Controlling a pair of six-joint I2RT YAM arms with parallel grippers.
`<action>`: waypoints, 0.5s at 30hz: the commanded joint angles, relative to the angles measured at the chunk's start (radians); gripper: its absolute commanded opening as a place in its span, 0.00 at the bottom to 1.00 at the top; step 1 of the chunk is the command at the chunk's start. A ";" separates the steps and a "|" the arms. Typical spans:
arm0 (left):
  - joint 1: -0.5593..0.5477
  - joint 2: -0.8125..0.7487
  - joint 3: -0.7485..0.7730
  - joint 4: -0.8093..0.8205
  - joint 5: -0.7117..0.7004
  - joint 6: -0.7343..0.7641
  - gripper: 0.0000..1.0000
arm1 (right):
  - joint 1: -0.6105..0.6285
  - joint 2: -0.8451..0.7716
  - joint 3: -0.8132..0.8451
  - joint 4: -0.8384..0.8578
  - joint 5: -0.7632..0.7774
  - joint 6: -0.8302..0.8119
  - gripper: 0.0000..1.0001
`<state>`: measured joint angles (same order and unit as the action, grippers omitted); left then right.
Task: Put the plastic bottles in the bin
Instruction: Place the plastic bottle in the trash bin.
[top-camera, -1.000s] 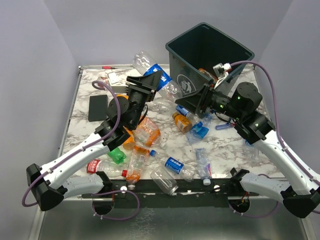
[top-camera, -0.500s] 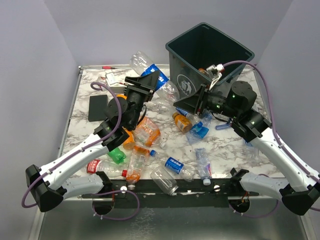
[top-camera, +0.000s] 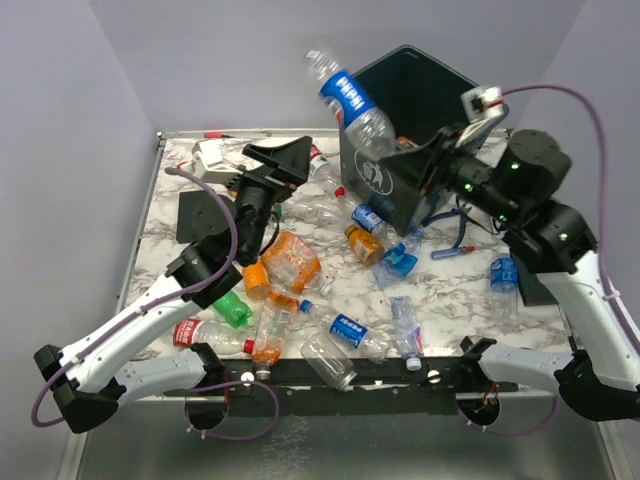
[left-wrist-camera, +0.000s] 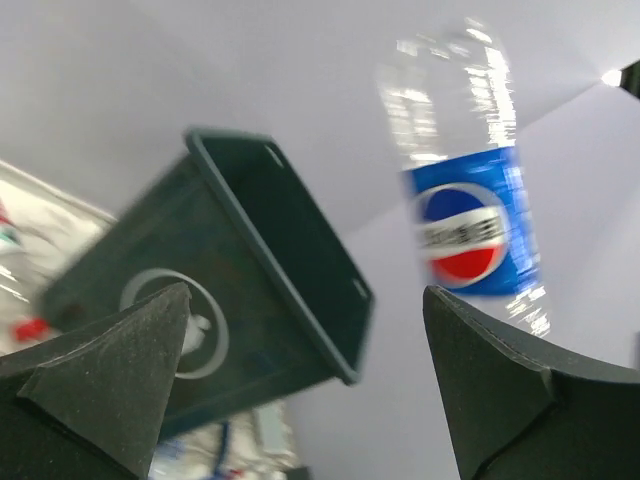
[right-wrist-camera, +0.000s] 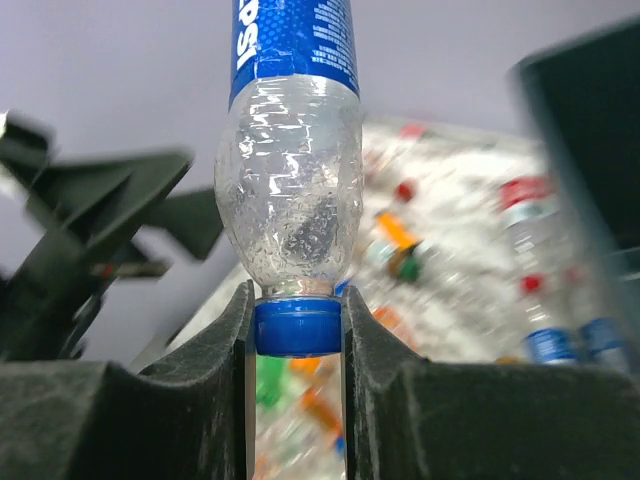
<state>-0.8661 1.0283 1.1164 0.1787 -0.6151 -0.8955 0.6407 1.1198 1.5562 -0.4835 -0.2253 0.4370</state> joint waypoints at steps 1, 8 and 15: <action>-0.001 -0.105 -0.038 -0.085 -0.194 0.367 0.99 | -0.003 0.030 0.190 -0.162 0.500 -0.180 0.01; 0.000 -0.162 -0.162 -0.085 -0.519 0.608 0.99 | -0.007 0.113 0.169 -0.131 0.822 -0.284 0.00; -0.004 -0.181 -0.289 -0.038 -0.528 0.690 0.99 | -0.047 0.190 0.083 -0.032 0.830 -0.271 0.00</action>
<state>-0.8654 0.8528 0.8646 0.1287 -1.0698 -0.3099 0.6132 1.2709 1.6741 -0.5491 0.5312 0.1856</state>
